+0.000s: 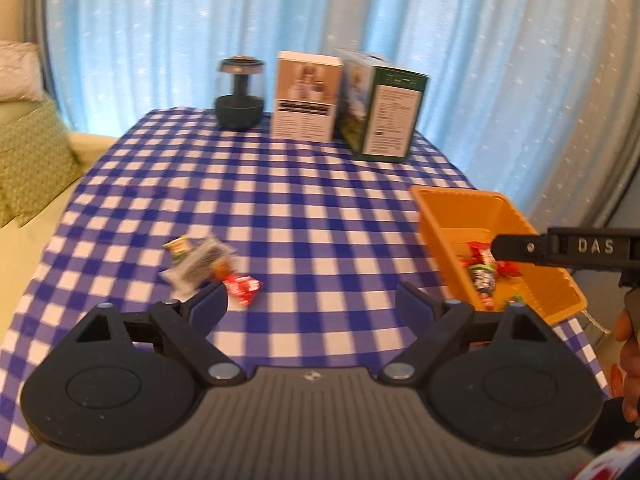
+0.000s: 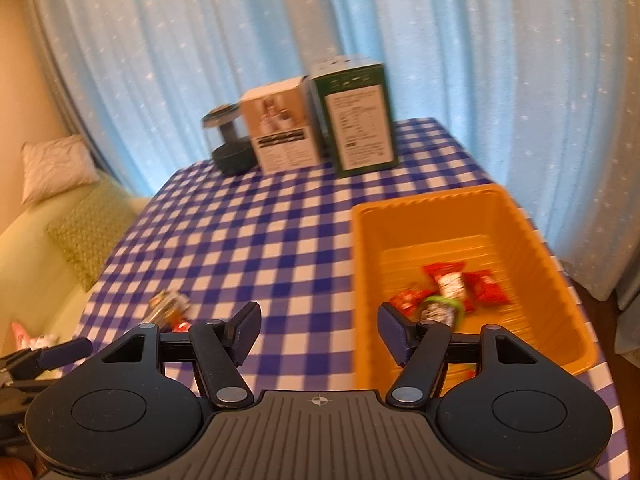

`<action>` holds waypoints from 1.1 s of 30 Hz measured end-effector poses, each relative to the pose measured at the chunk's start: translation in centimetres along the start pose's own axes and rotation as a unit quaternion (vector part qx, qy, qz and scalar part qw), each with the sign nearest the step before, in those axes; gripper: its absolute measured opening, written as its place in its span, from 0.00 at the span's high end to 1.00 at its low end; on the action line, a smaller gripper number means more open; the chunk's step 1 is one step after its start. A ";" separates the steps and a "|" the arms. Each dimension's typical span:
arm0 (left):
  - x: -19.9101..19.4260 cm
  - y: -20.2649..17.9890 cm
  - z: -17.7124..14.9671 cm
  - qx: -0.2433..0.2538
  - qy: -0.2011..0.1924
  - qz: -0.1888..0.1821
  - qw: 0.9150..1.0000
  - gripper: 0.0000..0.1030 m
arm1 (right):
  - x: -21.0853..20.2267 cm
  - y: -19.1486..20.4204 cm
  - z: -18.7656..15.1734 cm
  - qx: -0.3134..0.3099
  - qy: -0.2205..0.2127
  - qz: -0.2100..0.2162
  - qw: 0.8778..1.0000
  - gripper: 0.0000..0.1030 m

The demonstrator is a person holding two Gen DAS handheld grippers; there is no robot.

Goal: Organize snacks
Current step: 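Move both tools back to the remaining snacks on the tablecloth, then grasp the small red candy with the right tool while the left tool grasps the clear wrapped bar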

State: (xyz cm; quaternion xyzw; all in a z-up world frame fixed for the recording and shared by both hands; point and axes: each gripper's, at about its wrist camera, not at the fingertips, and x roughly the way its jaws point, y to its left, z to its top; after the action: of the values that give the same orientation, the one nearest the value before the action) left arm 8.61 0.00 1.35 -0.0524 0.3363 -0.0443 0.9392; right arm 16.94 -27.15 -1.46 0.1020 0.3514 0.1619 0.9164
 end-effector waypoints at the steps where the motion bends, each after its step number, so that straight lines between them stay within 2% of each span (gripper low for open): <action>1: -0.3 0.7 -0.1 -0.003 0.000 0.006 1.000 0.11 | 0.2 0.5 -0.3 -0.003 0.003 0.004 1.000 0.36; 10: -1.3 6.1 -0.7 -0.026 -0.001 0.044 0.999 0.08 | 2.6 4.3 -1.9 -0.026 0.024 0.032 0.999 0.36; 23: 1.3 10.7 -0.4 -0.030 0.009 0.052 0.998 0.08 | 7.0 8.0 -3.1 -0.080 0.026 0.061 0.995 0.36; 33: 6.0 13.0 -0.1 0.045 0.032 0.047 0.997 0.08 | 12.1 9.7 -3.6 -0.117 0.047 0.073 0.989 0.36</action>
State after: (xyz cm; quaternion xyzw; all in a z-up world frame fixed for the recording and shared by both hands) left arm 13.74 12.12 -4.17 0.0076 0.3663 -0.0167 0.9303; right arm 20.76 -13.46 -8.60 0.0120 0.3645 0.2729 0.8902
